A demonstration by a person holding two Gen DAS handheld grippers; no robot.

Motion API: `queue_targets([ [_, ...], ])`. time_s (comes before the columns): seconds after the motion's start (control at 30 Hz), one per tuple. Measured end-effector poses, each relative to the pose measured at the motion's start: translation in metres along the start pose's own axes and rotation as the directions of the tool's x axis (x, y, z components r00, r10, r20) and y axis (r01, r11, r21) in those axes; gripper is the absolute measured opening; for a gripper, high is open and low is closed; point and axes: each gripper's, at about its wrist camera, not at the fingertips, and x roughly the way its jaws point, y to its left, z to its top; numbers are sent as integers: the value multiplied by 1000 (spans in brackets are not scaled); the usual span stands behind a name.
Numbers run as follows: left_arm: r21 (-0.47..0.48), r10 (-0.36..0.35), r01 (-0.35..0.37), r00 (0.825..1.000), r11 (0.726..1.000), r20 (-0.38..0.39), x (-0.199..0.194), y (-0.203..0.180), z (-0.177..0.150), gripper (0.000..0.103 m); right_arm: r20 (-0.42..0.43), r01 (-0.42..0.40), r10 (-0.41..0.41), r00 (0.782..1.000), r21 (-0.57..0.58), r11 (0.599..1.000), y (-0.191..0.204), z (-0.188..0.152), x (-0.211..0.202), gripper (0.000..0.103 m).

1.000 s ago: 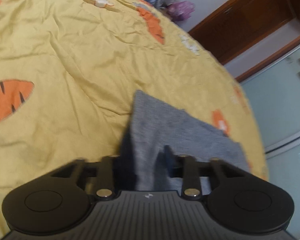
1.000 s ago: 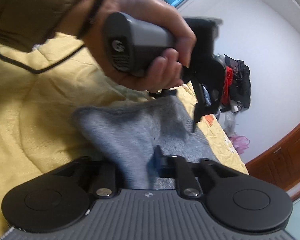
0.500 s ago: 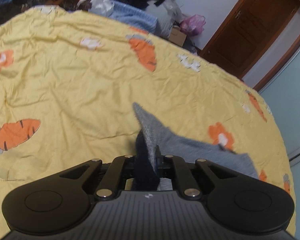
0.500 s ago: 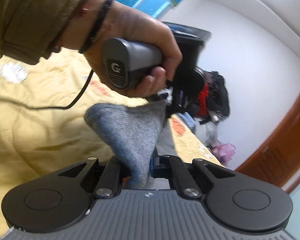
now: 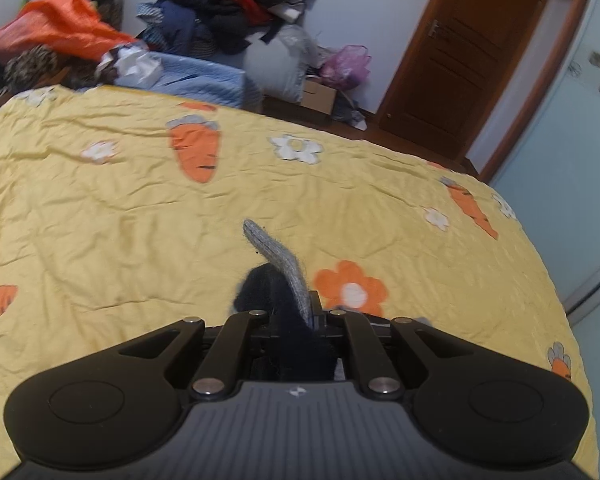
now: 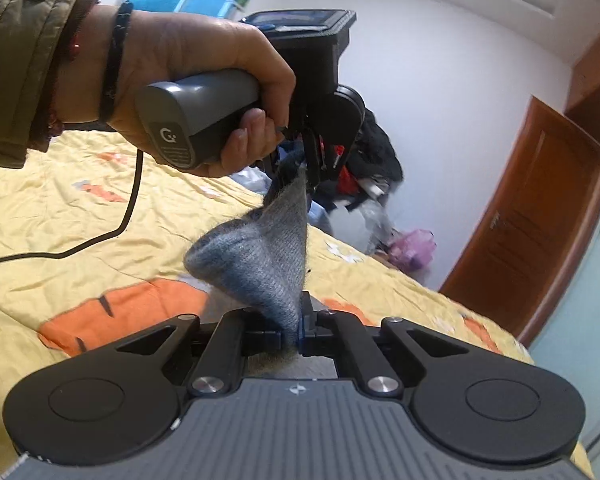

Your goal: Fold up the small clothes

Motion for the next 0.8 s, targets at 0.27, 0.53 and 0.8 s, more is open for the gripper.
queue_targets([
  [0.27, 90, 1, 1, 1000, 996, -18, 25, -60, -11, 8, -58, 15, -6, 998, 163, 987, -47, -29, 3, 10],
  [0.53, 158, 15, -5, 998, 987, -59, 59, -103, -29, 8, -113, 38, -5, 994, 288, 957, -70, -56, 11, 10],
  [0.8, 193, 17, 4, 994, 981, -108, 88, -133, -48, 8, -153, 47, 15, 988, 397, 917, -90, -80, 7, 10],
])
